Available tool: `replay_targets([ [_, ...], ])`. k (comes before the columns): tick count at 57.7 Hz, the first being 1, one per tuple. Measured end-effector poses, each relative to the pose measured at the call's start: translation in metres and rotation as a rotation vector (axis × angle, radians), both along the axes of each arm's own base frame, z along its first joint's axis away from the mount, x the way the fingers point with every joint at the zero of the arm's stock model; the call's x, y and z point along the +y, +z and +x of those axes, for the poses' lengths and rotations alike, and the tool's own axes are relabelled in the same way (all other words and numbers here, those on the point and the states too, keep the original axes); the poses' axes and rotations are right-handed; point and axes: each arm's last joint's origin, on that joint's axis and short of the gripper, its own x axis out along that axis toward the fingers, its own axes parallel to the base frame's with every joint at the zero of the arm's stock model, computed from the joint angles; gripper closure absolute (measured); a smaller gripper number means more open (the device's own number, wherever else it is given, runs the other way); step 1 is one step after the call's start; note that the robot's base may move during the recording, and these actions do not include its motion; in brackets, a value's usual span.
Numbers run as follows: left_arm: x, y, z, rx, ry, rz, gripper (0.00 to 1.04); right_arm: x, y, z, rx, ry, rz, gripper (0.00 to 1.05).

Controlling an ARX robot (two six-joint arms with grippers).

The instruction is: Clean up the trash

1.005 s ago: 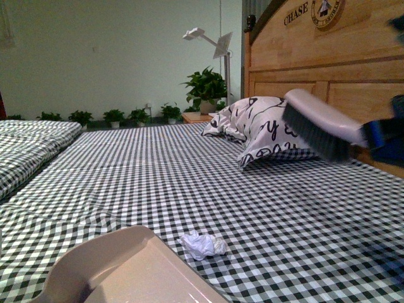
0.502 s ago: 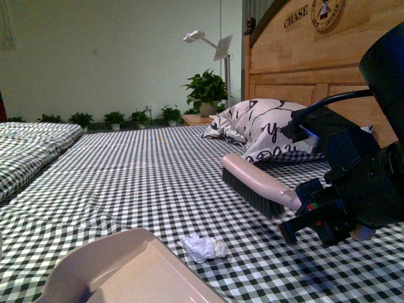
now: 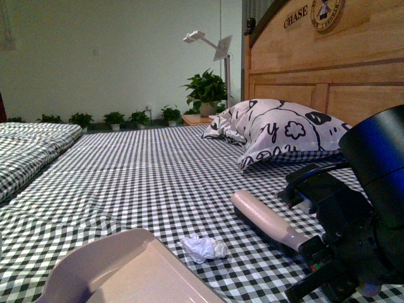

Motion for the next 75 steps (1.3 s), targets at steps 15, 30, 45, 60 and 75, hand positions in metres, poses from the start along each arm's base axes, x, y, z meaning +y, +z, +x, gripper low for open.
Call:
replay_targets([
  [15, 0.000, 0.000, 0.000, 0.000, 0.000, 0.000, 0.77, 0.018, 0.003, -0.022, 0.194, 0.161, 0.141, 0.82],
  [30, 0.000, 0.000, 0.000, -0.001, -0.001, 0.001, 0.77, 0.008, 0.057, -0.053, 0.263, 0.395, 0.383, 0.82],
  [45, 0.000, 0.000, 0.000, -0.001, -0.001, 0.001, 0.77, -0.044, 0.085, -0.038, 0.068, 0.212, 0.363, 0.83],
  [60, 0.000, 0.000, 0.000, -0.001, -0.001, 0.001, 0.77, -0.107, 0.087, -0.019, -0.133, -0.160, 0.243, 0.83],
  [75, 0.008, 0.036, 0.013, -0.269, 0.231, -0.165, 0.77, -0.135, 0.114, -0.034, -0.263, -0.284, 0.278, 0.83],
])
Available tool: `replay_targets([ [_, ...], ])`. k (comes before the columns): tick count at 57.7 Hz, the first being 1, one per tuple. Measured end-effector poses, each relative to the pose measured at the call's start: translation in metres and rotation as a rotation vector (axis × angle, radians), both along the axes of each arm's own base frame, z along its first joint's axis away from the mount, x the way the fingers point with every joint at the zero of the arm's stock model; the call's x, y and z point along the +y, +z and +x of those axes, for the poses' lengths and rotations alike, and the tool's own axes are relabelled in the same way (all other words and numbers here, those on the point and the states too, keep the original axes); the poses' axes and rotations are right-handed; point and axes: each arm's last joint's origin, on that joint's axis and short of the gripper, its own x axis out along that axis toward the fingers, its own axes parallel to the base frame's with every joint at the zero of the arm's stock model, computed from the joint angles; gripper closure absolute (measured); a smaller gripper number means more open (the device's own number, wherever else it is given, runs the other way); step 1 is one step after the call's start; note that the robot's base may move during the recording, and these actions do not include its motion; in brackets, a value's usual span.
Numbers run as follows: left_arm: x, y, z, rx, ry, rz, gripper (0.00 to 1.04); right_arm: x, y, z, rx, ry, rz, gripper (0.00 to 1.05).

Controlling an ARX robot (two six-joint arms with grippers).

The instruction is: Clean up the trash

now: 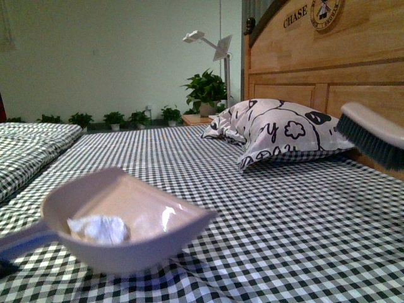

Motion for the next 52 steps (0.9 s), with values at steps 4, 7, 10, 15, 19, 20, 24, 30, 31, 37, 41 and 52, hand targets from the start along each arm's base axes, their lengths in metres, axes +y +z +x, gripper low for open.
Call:
replay_targets([
  [4, 0.003, 0.017, -0.004, -0.044, 0.052, -0.045, 0.77, -0.002, 0.016, -0.011, -0.058, -0.017, 0.008, 0.83],
  [7, 0.005, 0.027, -0.008, -0.066, 0.093, -0.076, 0.77, -0.004, 0.029, -0.022, -0.116, -0.038, 0.000, 0.83],
  [10, 0.008, 0.036, -0.012, -0.101, 0.129, -0.095, 0.77, -0.005, 0.038, -0.033, -0.167, -0.061, -0.006, 0.83],
  [15, 0.012, 0.049, -0.019, -0.183, 0.219, -0.108, 0.77, -0.003, 0.052, -0.051, -0.278, -0.089, -0.027, 0.83],
  [19, 0.015, 0.054, -0.029, -0.239, 0.280, -0.114, 0.77, 0.000, 0.065, -0.066, -0.355, -0.088, -0.036, 0.83],
  [20, 0.016, 0.055, -0.032, -0.252, 0.297, -0.118, 0.77, 0.002, 0.069, -0.071, -0.378, -0.082, -0.037, 0.83],
  [24, 0.019, 0.056, -0.044, -0.280, 0.342, -0.129, 0.77, 0.008, 0.082, -0.089, -0.439, -0.049, -0.040, 0.83],
  [30, 0.021, 0.055, -0.064, -0.301, 0.408, -0.153, 0.77, 0.017, 0.096, -0.117, -0.491, 0.048, -0.035, 0.83],
  [31, 0.021, 0.054, -0.068, -0.301, 0.418, -0.162, 0.77, 0.017, 0.096, -0.120, -0.491, 0.061, -0.034, 0.83],
  [37, 0.020, 0.052, -0.089, -0.329, 0.468, -0.177, 0.77, 0.017, 0.100, -0.142, -0.507, 0.124, -0.033, 0.83],
  [41, 0.017, 0.052, -0.102, -0.332, 0.470, -0.202, 0.77, 0.013, 0.097, -0.151, -0.505, 0.107, -0.028, 0.83],
  [52, 0.012, 0.055, -0.129, -0.380, 0.477, -0.222, 0.77, 0.007, 0.088, -0.169, -0.493, 0.074, 0.004, 0.83],
])
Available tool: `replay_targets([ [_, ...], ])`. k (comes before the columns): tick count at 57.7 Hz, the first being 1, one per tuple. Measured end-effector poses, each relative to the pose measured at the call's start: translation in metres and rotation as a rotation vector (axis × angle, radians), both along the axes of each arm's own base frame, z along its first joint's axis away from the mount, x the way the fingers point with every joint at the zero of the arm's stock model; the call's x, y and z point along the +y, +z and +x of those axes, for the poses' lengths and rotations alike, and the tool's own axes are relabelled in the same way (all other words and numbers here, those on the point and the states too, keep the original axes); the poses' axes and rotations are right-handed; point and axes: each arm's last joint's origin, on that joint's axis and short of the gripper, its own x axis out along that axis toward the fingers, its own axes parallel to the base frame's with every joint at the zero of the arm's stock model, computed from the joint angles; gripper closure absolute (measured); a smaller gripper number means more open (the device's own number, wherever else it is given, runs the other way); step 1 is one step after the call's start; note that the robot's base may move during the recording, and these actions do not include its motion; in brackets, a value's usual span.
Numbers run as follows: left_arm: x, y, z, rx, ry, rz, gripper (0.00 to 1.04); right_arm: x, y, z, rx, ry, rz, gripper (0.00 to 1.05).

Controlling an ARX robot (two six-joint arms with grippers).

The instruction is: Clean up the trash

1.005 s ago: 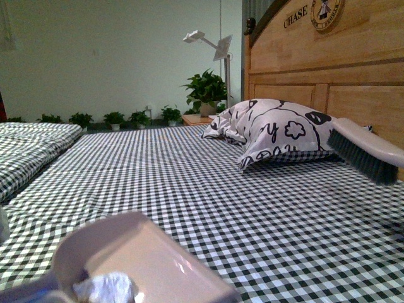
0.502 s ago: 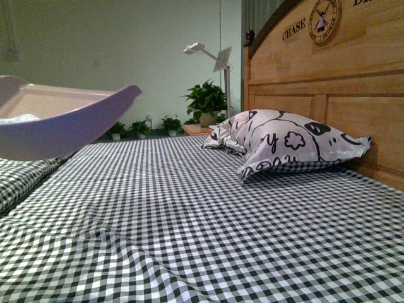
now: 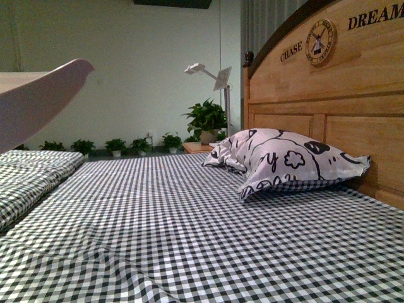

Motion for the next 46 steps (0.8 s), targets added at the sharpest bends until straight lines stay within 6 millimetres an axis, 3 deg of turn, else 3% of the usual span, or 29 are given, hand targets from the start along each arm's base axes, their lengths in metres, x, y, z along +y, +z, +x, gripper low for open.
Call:
replay_targets([
  [16, 0.003, 0.004, -0.020, -0.033, 0.025, -0.020, 0.77, 0.001, -0.005, -0.016, 0.008, 0.023, 0.024, 0.83],
  [46, 0.006, 0.004, -0.022, -0.028, 0.025, -0.042, 0.77, 0.000, -0.006, -0.016, 0.020, 0.013, 0.046, 0.83],
])
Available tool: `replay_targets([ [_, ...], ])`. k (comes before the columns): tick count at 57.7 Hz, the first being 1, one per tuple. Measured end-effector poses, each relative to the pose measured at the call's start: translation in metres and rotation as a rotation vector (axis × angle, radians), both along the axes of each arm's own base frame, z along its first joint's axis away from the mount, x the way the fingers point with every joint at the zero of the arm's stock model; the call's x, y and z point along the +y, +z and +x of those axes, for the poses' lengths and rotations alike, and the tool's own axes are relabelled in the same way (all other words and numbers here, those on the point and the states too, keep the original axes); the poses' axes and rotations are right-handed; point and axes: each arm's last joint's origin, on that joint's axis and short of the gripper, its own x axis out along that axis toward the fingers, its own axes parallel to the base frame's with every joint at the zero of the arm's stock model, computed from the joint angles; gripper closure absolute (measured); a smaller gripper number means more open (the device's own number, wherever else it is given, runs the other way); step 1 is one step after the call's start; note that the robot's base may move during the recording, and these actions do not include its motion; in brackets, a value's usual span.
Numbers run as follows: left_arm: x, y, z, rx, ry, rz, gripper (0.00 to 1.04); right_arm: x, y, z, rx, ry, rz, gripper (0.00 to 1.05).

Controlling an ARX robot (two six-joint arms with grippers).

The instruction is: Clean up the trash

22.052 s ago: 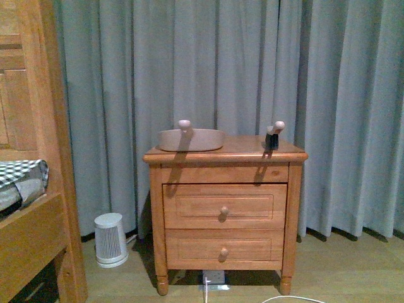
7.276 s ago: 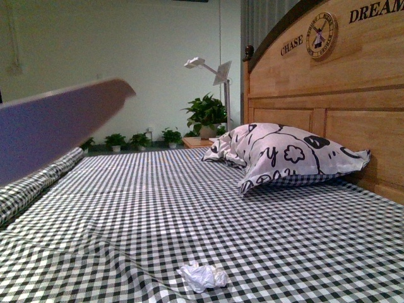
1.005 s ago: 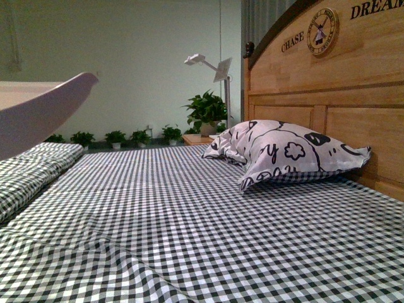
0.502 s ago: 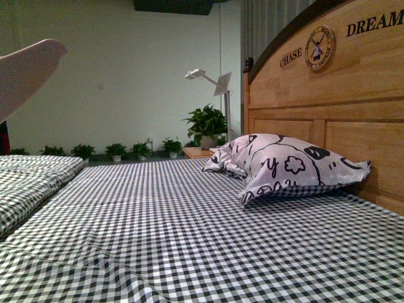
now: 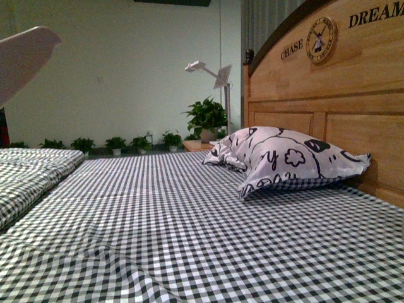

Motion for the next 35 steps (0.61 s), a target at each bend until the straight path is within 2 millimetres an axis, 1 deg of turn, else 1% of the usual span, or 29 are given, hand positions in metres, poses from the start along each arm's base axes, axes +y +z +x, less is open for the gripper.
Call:
replay_targets([
  [35, 0.0000, 0.0000, -0.0001, 0.000, 0.000, -0.002, 0.77, 0.0000, -0.0001, 0.0000, 0.000, 0.000, 0.002, 0.83],
])
